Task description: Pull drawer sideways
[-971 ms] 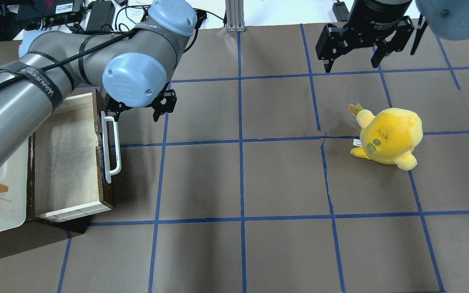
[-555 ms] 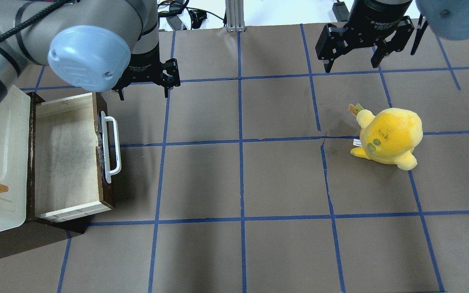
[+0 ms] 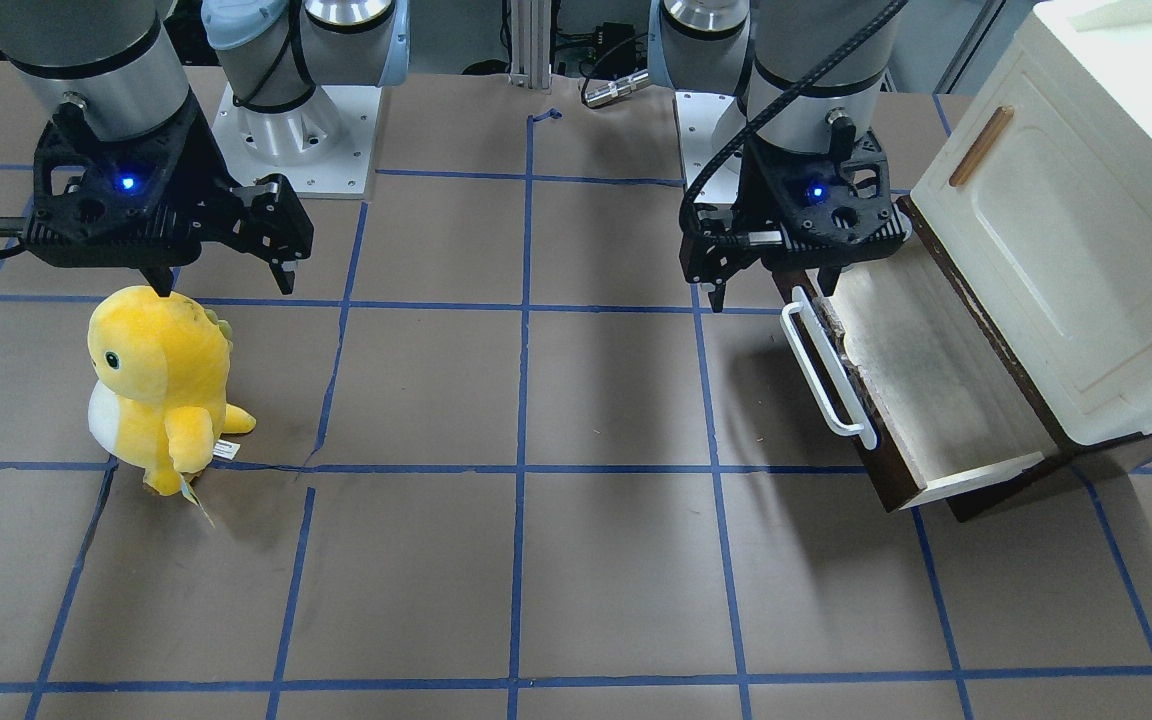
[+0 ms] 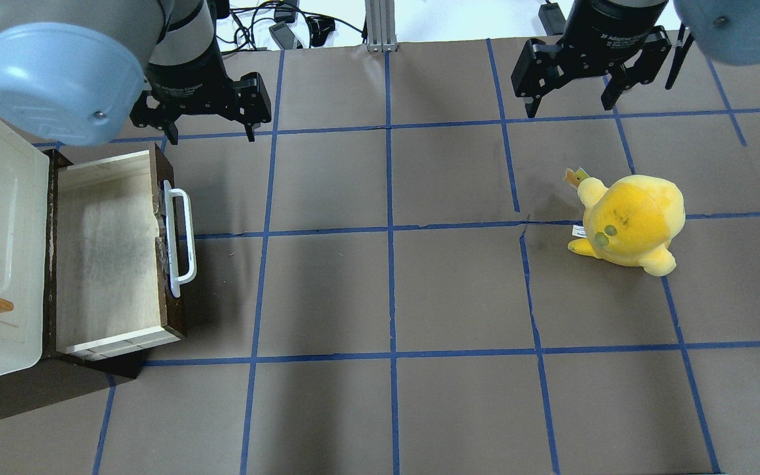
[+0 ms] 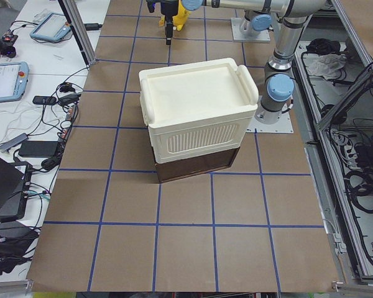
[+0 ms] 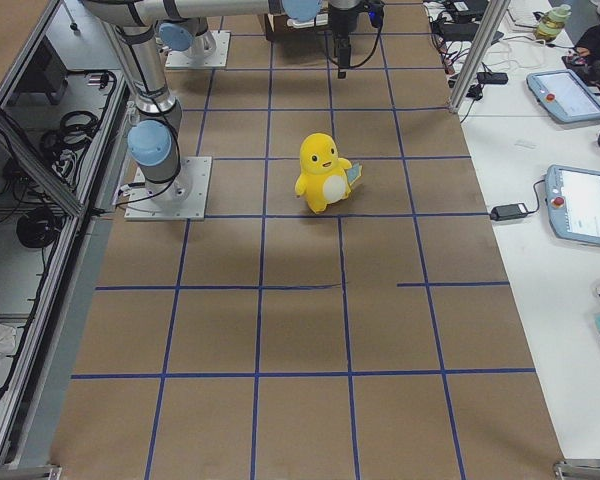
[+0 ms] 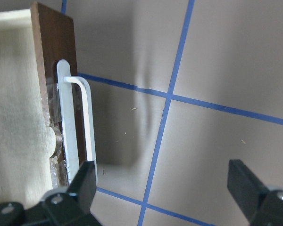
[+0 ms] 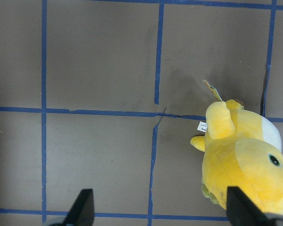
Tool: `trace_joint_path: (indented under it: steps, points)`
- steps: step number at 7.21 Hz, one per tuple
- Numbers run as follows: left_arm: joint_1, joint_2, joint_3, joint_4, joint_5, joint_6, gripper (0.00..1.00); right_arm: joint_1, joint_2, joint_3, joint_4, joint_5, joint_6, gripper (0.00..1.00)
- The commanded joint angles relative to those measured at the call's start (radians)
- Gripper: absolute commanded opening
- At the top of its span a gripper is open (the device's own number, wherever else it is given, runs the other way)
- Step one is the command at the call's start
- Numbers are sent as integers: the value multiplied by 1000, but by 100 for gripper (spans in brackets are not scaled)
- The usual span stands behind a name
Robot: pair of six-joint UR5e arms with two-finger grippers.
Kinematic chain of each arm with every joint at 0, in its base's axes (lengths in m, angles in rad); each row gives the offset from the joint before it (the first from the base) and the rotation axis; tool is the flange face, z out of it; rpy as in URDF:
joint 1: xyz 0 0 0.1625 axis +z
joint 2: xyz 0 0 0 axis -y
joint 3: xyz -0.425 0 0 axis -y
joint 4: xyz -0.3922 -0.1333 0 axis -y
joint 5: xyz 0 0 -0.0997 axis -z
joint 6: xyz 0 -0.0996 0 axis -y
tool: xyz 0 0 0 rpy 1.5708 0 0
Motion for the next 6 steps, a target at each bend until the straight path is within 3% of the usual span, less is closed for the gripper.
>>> trace_joint_path:
  steps: [1, 2, 6]
  points:
    - [87, 34, -13, -4, -93, 131, 100, 0, 0, 0, 0, 1, 0, 100]
    - [115, 45, -19, -12, -93, 232, 100, 0, 0, 0, 0, -1, 0, 100]
    - [127, 60, -45, -55, -98, 263, 100, 0, 0, 0, 0, 1, 0, 100]
